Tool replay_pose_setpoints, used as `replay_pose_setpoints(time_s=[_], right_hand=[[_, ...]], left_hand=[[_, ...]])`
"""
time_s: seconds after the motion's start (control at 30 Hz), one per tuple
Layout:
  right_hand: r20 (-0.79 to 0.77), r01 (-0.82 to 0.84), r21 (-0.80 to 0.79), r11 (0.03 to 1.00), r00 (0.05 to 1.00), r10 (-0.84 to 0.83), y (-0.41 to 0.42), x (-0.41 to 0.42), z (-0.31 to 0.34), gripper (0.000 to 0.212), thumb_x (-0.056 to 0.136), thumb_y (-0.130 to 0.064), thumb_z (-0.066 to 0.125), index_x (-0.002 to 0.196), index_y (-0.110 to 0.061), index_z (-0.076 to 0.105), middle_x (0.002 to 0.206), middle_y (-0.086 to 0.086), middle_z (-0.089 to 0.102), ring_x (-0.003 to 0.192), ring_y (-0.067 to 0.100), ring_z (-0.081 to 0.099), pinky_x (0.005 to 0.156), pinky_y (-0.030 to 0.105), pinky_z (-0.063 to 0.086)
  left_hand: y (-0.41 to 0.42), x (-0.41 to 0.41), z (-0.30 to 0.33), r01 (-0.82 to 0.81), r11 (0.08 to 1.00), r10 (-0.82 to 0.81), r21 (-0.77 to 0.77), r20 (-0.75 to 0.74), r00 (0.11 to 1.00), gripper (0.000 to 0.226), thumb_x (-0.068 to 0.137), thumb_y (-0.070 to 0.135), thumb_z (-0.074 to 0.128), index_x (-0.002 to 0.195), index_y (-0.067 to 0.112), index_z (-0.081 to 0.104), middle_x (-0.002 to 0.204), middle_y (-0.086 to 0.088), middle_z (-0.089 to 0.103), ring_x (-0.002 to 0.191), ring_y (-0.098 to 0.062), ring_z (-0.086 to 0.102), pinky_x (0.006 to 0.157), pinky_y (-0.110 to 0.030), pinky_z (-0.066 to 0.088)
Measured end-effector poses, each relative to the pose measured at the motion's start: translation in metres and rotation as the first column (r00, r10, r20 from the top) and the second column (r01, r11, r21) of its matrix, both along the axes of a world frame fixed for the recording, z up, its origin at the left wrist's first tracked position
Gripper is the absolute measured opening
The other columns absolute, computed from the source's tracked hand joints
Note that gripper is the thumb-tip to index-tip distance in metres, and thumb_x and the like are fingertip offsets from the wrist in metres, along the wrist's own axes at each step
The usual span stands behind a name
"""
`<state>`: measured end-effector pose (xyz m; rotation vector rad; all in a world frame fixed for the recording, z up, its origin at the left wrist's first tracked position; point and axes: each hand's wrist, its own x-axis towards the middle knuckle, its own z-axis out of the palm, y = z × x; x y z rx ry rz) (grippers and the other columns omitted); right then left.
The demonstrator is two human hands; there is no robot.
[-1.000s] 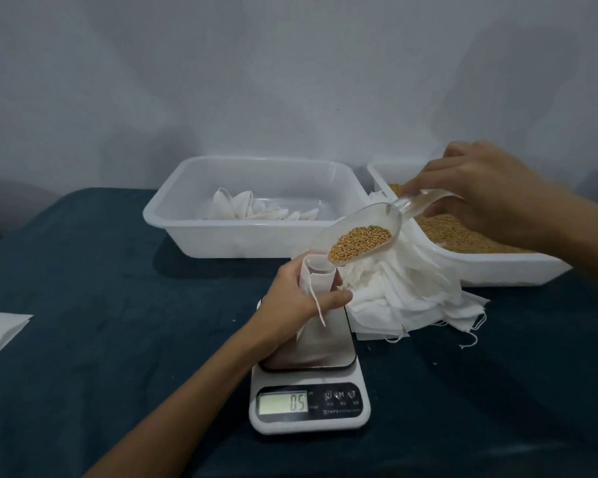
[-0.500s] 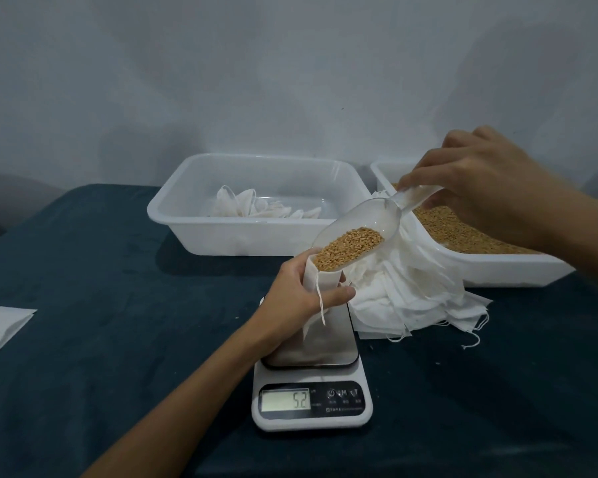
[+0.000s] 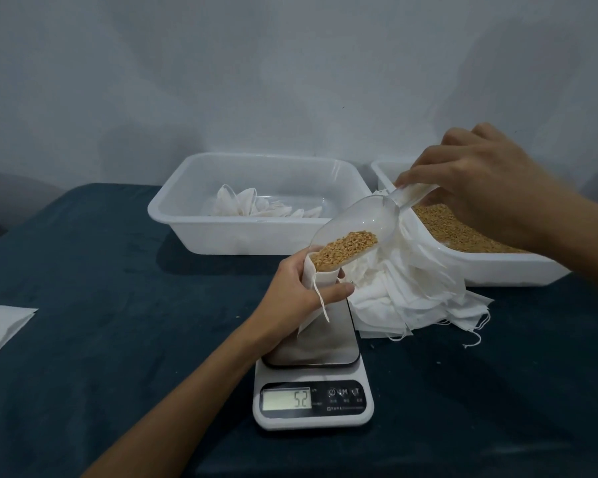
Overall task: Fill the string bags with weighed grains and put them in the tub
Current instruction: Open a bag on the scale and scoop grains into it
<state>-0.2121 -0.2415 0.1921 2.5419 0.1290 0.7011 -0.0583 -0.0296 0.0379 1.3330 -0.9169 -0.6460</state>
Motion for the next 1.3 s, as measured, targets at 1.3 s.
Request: replay_pose_setpoints(time_s=[1.3], right_hand=[[0.216,-0.105,-0.182,0.978,0.966,0.144,0.023,0.003,-0.003,0.034,0.088,0.01,0.066,0.109,-0.015,0.076,0.106,0.005,0.073,0.084,0.029,0.052,0.076,0.043,0.036]], left_hand=[[0.004,-0.004,0.01,-0.107,0.994,0.105,-0.035,-0.056,0.993,0.054,0.077,0.005,0.088,0.123,0.025,0.067,0.105,-0.005,0.07,0.087,-0.011,0.07,0.078,-0.021,0.055]])
